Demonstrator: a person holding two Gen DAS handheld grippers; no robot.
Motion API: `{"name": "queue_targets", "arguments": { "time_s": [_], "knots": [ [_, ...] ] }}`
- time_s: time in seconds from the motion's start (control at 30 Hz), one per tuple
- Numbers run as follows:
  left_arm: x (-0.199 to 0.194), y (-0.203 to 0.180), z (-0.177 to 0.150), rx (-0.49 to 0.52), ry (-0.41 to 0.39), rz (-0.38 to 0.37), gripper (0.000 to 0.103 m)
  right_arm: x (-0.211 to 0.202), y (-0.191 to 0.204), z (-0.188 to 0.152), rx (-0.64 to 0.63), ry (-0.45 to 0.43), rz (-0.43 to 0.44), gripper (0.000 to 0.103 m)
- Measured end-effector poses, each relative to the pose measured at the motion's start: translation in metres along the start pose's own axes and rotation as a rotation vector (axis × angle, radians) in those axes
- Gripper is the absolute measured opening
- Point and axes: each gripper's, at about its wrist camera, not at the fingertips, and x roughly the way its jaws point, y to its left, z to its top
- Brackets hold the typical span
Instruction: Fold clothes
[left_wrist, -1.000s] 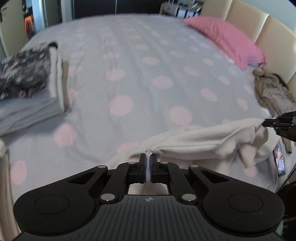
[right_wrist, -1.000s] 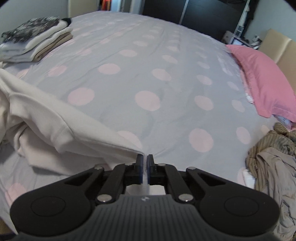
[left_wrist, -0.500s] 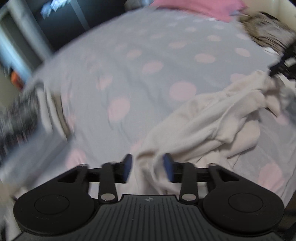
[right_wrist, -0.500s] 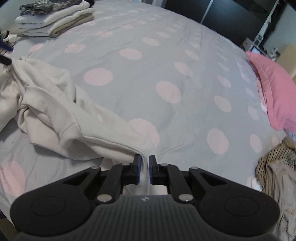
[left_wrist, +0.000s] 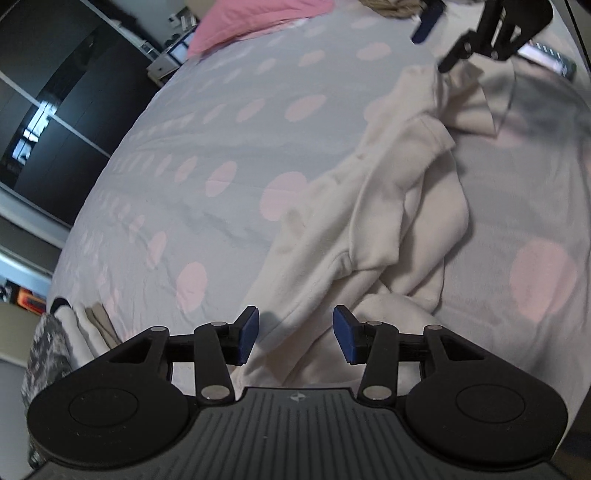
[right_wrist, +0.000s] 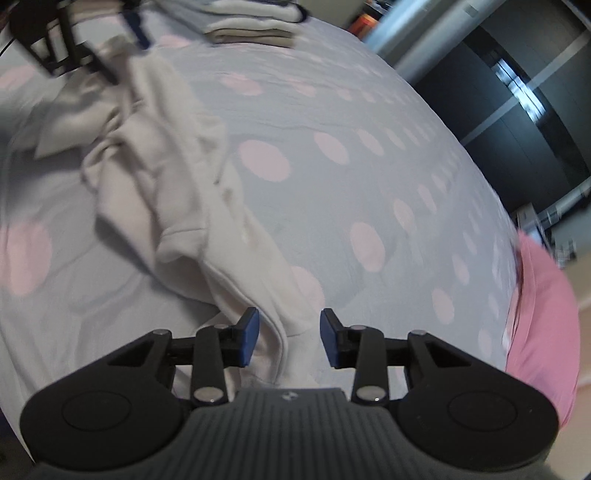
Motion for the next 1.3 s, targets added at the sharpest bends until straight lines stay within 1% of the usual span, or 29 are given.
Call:
{"name": "queue_targets", "arguments": {
  "time_s": [0.07, 0.13, 0.2, 0.27, 0.33, 0.5, 0.57, 0.67, 0.7, 0.73, 0.77, 0.8, 0.83, 0.87, 0.93, 1.03, 1.13, 1.2, 1.3],
  "knots": [
    [0.002, -0.003, -0.002, 0.025, 0.0, 0.013, 0.032, 0.001, 0.008, 0.0, -0.058, -0.004, 0.006, 0.039],
    [0.004, -0.006, -0.004, 0.051, -0.003, 0.027, 0.032, 0.004, 0.015, 0.0, -0.109, -0.007, 0.006, 0.038],
    [0.006, -0.009, -0.006, 0.084, -0.007, 0.046, 0.032, 0.008, 0.018, 0.001, -0.129, -0.003, -0.009, 0.038],
    [0.007, -0.011, -0.006, 0.095, -0.018, 0.061, 0.031, 0.011, 0.017, 0.003, -0.128, -0.001, -0.019, 0.037],
    [0.008, -0.012, -0.007, 0.104, -0.029, 0.074, 0.027, 0.012, 0.015, 0.004, -0.114, -0.003, -0.024, 0.031],
    [0.002, -0.004, -0.003, 0.071, -0.066, 0.109, 0.026, 0.012, 0.006, 0.007, -0.073, -0.012, -0.037, 0.031],
    [0.004, -0.003, -0.002, 0.073, -0.056, 0.101, 0.026, 0.014, 0.007, 0.006, -0.077, 0.002, -0.035, 0.031],
    [0.012, -0.011, -0.004, 0.13, -0.018, 0.092, 0.026, 0.021, 0.01, 0.0, -0.107, 0.034, -0.025, 0.031],
    [0.015, -0.014, -0.005, 0.15, -0.004, 0.089, 0.026, 0.023, 0.011, -0.002, -0.116, 0.042, -0.026, 0.025],
    [0.016, -0.015, -0.006, 0.152, 0.001, 0.089, 0.026, 0.025, 0.009, -0.003, -0.106, 0.047, -0.028, 0.009],
    [0.015, -0.01, -0.005, 0.117, -0.002, 0.085, 0.017, 0.025, 0.004, -0.002, -0.071, 0.045, -0.029, 0.006],
    [0.013, -0.004, -0.003, 0.072, -0.008, 0.08, 0.008, 0.023, -0.004, -0.001, -0.016, 0.032, -0.031, 0.006],
    [0.011, 0.002, -0.002, 0.027, -0.013, 0.075, 0.008, 0.02, -0.014, 0.0, 0.05, 0.01, -0.036, 0.006],
    [0.007, 0.012, 0.0, -0.041, -0.029, 0.063, 0.004, 0.015, -0.025, 0.002, 0.114, -0.014, -0.042, 0.006],
    [-0.004, 0.036, 0.004, -0.192, -0.07, 0.041, 0.003, 0.002, -0.043, 0.004, 0.2, -0.063, -0.084, 0.006],
    [-0.026, 0.062, 0.007, -0.353, -0.149, 0.046, 0.003, -0.021, -0.061, 0.008, 0.277, -0.127, -0.182, 0.006],
    [-0.055, 0.083, 0.01, -0.472, -0.242, 0.049, 0.003, -0.05, -0.072, 0.012, 0.325, -0.182, -0.271, 0.005],
    [-0.08, 0.092, 0.012, -0.533, -0.317, 0.047, 0.002, -0.073, -0.079, 0.014, 0.348, -0.223, -0.322, 0.005],
    [-0.121, 0.106, 0.014, -0.588, -0.422, 0.068, 0.002, -0.116, -0.085, 0.019, 0.36, -0.297, -0.382, 0.005]
  ]
}}
